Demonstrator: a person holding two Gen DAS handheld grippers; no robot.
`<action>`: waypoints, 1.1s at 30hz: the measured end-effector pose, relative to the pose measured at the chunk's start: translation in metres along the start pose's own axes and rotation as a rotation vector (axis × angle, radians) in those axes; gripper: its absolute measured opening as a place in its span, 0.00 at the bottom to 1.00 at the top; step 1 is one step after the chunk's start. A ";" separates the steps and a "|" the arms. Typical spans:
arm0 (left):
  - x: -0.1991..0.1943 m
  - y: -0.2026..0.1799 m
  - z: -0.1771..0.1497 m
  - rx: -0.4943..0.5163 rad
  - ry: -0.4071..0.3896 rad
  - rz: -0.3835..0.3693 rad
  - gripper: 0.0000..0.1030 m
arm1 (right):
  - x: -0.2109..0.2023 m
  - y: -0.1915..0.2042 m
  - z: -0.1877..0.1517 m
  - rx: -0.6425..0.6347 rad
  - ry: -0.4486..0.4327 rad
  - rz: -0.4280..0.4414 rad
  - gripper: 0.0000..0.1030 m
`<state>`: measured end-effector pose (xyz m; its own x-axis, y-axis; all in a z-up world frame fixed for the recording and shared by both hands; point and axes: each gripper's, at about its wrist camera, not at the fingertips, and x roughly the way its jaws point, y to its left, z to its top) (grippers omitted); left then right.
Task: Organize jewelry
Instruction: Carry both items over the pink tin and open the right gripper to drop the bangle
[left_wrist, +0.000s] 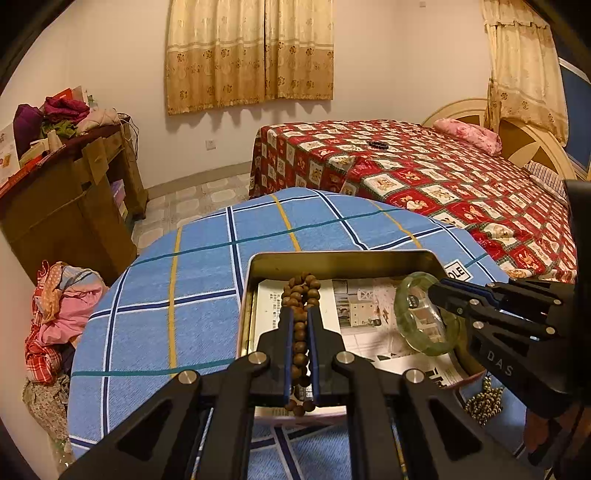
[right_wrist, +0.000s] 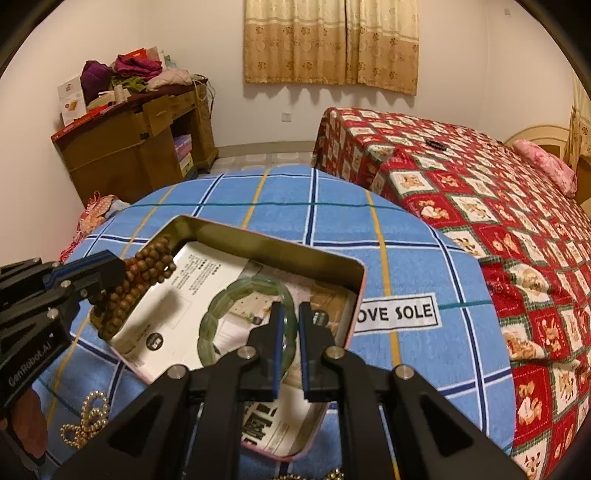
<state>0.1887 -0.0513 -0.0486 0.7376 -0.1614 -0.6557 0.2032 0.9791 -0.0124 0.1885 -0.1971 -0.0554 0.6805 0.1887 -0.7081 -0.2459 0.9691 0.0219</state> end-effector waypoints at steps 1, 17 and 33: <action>0.001 0.000 0.000 -0.001 0.003 0.001 0.06 | 0.002 0.000 0.001 -0.002 0.001 -0.003 0.08; 0.023 0.001 0.012 0.002 0.023 -0.005 0.06 | 0.022 -0.002 0.006 -0.003 0.030 -0.012 0.09; 0.041 0.001 0.015 0.008 0.047 -0.008 0.06 | 0.037 -0.007 0.006 0.003 0.064 -0.023 0.09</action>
<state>0.2290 -0.0585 -0.0639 0.7045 -0.1633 -0.6907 0.2146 0.9766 -0.0120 0.2195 -0.1957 -0.0778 0.6406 0.1559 -0.7519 -0.2282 0.9736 0.0075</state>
